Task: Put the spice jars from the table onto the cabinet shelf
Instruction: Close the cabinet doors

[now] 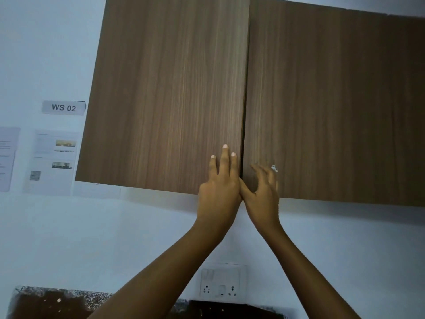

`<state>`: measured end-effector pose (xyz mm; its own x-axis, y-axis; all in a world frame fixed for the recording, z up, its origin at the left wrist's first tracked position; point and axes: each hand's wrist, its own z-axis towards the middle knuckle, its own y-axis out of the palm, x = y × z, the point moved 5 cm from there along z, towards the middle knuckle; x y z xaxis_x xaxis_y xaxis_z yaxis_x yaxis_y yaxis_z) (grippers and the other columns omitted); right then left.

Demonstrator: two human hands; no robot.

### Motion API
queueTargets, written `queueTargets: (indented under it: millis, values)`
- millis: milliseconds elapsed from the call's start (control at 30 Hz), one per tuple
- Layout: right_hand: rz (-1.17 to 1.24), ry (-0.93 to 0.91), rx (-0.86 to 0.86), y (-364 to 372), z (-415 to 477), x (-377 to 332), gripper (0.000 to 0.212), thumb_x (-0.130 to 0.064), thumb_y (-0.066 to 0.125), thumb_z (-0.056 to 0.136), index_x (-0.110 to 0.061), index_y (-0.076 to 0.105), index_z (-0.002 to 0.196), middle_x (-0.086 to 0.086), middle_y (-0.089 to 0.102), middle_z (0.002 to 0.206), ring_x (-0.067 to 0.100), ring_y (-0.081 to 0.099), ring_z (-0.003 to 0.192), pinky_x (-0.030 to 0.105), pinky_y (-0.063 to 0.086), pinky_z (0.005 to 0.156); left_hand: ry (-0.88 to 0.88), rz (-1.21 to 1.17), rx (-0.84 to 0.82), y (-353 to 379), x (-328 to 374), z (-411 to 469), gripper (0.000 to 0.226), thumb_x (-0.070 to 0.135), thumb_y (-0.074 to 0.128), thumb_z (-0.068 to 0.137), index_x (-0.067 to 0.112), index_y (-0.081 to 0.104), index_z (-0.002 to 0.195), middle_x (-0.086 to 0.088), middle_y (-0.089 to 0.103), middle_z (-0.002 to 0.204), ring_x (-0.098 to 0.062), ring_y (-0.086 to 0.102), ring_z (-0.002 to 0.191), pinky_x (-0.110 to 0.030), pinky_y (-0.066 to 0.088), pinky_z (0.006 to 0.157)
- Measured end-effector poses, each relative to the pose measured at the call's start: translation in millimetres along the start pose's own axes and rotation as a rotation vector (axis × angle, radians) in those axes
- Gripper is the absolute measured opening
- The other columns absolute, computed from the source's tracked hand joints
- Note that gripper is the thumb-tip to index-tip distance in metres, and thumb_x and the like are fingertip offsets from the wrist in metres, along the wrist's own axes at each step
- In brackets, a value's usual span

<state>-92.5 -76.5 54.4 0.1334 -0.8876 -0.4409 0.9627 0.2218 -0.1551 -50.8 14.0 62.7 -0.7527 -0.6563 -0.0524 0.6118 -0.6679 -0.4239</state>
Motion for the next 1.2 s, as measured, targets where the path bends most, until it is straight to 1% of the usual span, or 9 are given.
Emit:
queueTargets:
  millis: [133,200,267,533,667,800,933,1067,1200]
  values:
    - [-0.044,0.105,0.057,11,10,26,0.060,-0.044,0.058,0.086,-0.018,0.041,0.138,0.005,0.029,0.151,0.024,0.027,0.137,0.042,0.029,0.107,0.002,0.005,-0.070,34,4,2,0.076,0.025,0.043,0.099,0.008,-0.012,0.148,-0.011,-0.023,0.155,-0.035,-0.008,0.145,-0.031,0.047,0.095]
    - [-0.083,0.146,0.072,17,16,33,0.062,-0.046,0.058,0.086,-0.019,0.039,0.138,0.005,0.028,0.151,0.024,0.027,0.137,0.042,0.029,0.106,0.017,0.023,-0.105,51,5,0,0.075,0.031,0.039,0.100,0.007,-0.015,0.147,-0.014,-0.024,0.154,-0.038,-0.012,0.143,-0.036,0.040,0.104]
    - [-0.138,0.178,0.090,22,22,38,0.063,-0.047,0.059,0.085,-0.019,0.038,0.138,0.007,0.030,0.149,0.025,0.029,0.135,0.040,0.030,0.104,0.006,0.032,-0.140,65,3,-4,0.075,0.038,0.034,0.101,0.008,-0.018,0.146,-0.015,-0.025,0.154,-0.038,-0.014,0.143,-0.037,0.035,0.108]
    - [-0.335,0.277,0.149,39,40,50,0.063,-0.047,0.062,0.083,-0.018,0.040,0.133,0.010,0.036,0.139,0.026,0.037,0.119,0.034,0.037,0.096,-0.011,0.071,-0.302,109,-4,-13,0.082,0.044,0.038,0.097,0.012,-0.017,0.147,-0.010,-0.026,0.154,-0.035,-0.016,0.143,-0.039,0.024,0.115]
    - [-0.339,0.301,0.169,47,42,56,0.062,-0.045,0.065,0.081,-0.018,0.041,0.132,0.009,0.033,0.143,0.026,0.036,0.119,0.034,0.038,0.094,-0.017,0.082,-0.329,118,-5,-10,0.084,0.048,0.039,0.095,0.013,-0.016,0.148,-0.009,-0.024,0.155,-0.035,-0.015,0.144,-0.040,0.020,0.117]
    - [-0.392,0.278,0.140,57,42,61,0.065,-0.039,0.066,0.082,-0.018,0.035,0.135,0.009,0.032,0.143,0.025,0.036,0.119,0.031,0.039,0.093,-0.031,0.029,-0.369,126,-4,-7,0.086,0.047,0.044,0.094,0.015,-0.013,0.149,-0.008,-0.022,0.156,-0.036,-0.010,0.145,-0.041,0.025,0.114]
    - [-0.417,0.241,0.133,62,40,66,0.070,-0.041,0.064,0.083,-0.019,0.029,0.140,0.009,0.029,0.146,0.026,0.035,0.122,0.030,0.037,0.094,-0.042,0.025,-0.382,131,-3,-7,0.087,0.048,0.044,0.093,0.016,-0.013,0.149,-0.009,-0.022,0.156,-0.037,-0.009,0.144,-0.041,0.029,0.112]
    - [-0.451,0.169,-0.013,62,38,72,0.082,-0.047,0.059,0.084,-0.017,0.014,0.147,0.010,0.012,0.154,0.030,0.024,0.133,0.035,0.033,0.102,-0.019,0.078,-0.446,124,-6,-4,0.082,0.035,0.047,0.092,0.015,-0.007,0.150,-0.009,-0.024,0.155,-0.036,-0.007,0.145,-0.041,0.026,0.113]
    - [-0.460,0.079,-0.338,51,30,84,0.085,-0.047,0.053,0.089,-0.017,0.002,0.150,0.009,-0.011,0.157,0.033,-0.002,0.143,0.045,0.020,0.112,0.002,0.062,-0.569,111,-15,1,0.079,0.027,0.049,0.093,0.015,-0.003,0.151,-0.003,-0.024,0.156,-0.028,-0.007,0.146,-0.041,0.016,0.116]
